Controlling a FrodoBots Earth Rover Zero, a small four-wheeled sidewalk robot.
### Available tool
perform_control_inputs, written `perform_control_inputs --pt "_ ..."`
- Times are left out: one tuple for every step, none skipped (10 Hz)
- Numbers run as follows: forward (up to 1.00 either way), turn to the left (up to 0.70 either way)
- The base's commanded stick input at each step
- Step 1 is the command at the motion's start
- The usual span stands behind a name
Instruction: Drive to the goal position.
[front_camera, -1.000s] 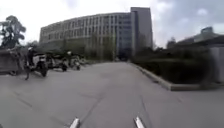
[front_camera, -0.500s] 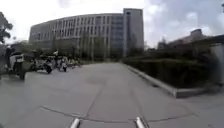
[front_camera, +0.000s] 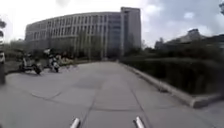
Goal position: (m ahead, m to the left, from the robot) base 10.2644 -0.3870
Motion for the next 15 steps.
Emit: perform_control_inputs --pt "1.00 -0.10" --pt "1.00 -0.31" --pt "1.00 -0.40" --pt "1.00 -0.40" --pt "1.00 -0.40" --pt "1.00 -0.40" --pt "1.00 -0.40" --pt "1.00 -0.40" --pt "1.00 -0.40" --pt "0.70 0.00" --pt "0.15 0.00" --pt "0.00 0.00" --pt "0.00 0.00" --pt "0.00 0.00" --pt "0.00 0.00"
